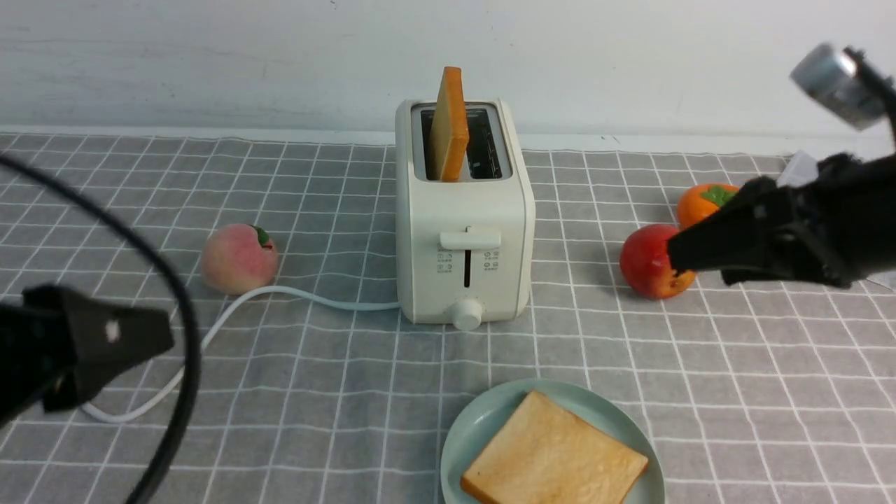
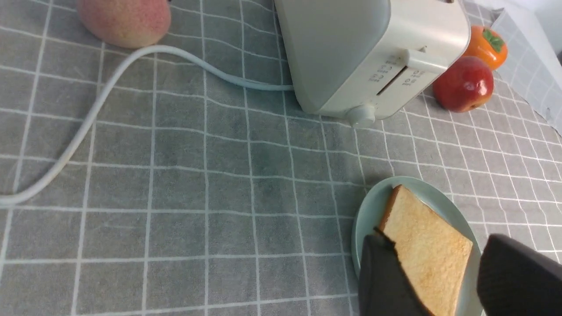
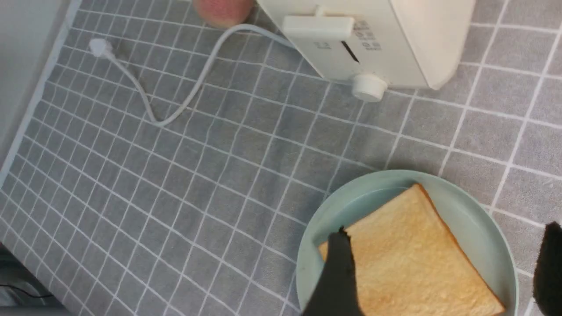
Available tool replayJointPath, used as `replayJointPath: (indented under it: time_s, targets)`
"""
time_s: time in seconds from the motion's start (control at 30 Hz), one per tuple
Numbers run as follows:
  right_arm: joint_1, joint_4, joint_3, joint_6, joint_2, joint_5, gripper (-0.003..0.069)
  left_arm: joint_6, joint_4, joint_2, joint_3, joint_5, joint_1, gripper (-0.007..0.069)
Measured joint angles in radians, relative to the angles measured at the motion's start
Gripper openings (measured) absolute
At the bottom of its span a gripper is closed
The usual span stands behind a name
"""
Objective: Take toasted bread from bread machine on grey coffee table place on plate.
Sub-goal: 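Reach for a toast slice standing in the toaster with the left gripper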
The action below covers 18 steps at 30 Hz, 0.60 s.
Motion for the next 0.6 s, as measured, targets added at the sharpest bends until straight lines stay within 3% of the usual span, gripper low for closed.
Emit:
replayJointPath:
  time_s: [0.2, 0.33, 0.5, 0.53, 0.6]
  targets:
    - [0.025, -0.142, -0.009, 0.107, -0.159, 0.055, 0.0551, 0.000, 0.005, 0.296, -0.306, 0.062, -0.015, 0.0376]
    - [0.040, -0.233, -0.009, 0.176, -0.279, 0.080, 0.0551, -0.018, 0.070, 0.527, -0.572, 0.106, -0.104, 0.0424]
    - [0.041, -0.267, -0.009, 0.231, -0.384, 0.104, 0.0551, -0.212, 0.280, 0.858, -0.963, 0.238, -0.233, 0.0476]
    - [0.041, -0.276, -0.009, 0.252, -0.415, 0.116, 0.0551, -0.286, 0.371, 0.988, -1.122, 0.317, -0.264, 0.0486]
    - [0.041, -0.285, -0.009, 0.268, -0.436, 0.128, 0.0551, -0.325, 0.441, 1.100, -1.266, 0.391, -0.294, 0.0492]
